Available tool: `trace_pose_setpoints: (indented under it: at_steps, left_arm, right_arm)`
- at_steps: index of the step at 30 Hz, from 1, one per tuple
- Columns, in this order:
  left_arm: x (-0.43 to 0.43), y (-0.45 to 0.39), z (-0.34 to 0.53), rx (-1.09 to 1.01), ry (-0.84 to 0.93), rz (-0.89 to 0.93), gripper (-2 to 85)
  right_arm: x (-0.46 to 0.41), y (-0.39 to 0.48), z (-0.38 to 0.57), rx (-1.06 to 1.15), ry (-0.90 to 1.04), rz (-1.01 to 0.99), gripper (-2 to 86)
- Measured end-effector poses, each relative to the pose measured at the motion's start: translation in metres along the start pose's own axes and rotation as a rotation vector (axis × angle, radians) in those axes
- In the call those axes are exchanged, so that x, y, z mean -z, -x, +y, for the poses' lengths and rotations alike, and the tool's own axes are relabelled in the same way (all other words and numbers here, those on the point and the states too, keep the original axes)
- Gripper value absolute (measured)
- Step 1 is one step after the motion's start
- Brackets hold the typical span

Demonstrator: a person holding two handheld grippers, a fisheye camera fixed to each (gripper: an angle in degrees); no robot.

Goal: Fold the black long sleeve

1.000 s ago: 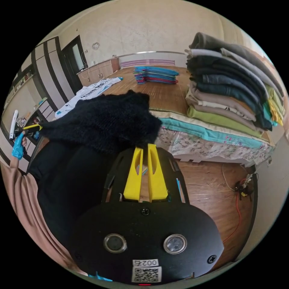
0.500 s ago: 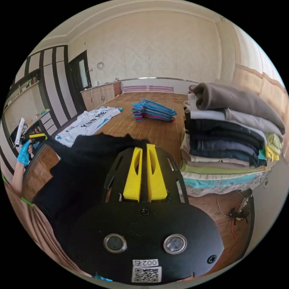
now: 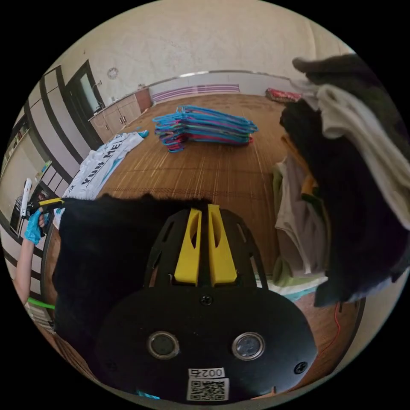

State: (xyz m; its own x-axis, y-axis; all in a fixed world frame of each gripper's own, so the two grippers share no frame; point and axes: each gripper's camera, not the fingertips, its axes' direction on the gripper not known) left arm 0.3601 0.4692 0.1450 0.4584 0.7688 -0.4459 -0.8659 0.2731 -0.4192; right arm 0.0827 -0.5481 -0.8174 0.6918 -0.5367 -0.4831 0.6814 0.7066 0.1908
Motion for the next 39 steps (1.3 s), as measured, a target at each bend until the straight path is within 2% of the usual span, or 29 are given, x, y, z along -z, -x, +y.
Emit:
trace_pose_setpoints:
  at_steps: [4, 11, 19, 24, 29, 33, 39]
  left_arm:
    - [-0.038, 0.019, -0.028, 0.035, 0.054, 0.080, 3.2]
    - [-0.056, 0.061, -0.054, 0.080, 0.073, 0.167, 8.8]
    - [-0.074, 0.110, -0.062, 0.126, 0.101, 0.331, 10.5]
    - [-0.078, 0.132, -0.065, 0.119, 0.087, 0.425, 8.2]
    - [-0.073, 0.156, -0.062, 0.145, 0.032, 0.418, 0.6]
    - [-0.077, 0.152, -0.058, 0.089, 0.005, 0.420, 1.4]
    - [-0.100, 0.124, -0.049, 0.022, -0.035, 0.402, 7.1]
  right_arm:
    - [-0.035, -0.016, -0.024, -0.026, 0.072, -0.056, 1.6]
    - [-0.040, -0.030, -0.053, 0.031, 0.077, -0.108, 6.0]
    - [-0.036, -0.049, -0.074, 0.013, 0.123, -0.198, 7.4]
    - [-0.035, -0.045, -0.085, 0.076, 0.208, -0.237, 5.8]
    - [-0.017, -0.030, -0.085, 0.191, 0.153, -0.098, 4.8]
    - [-0.019, -0.022, -0.077, 0.253, 0.069, -0.029, 6.8]
    - [-0.056, -0.030, -0.070, 0.141, 0.009, -0.101, 14.0]
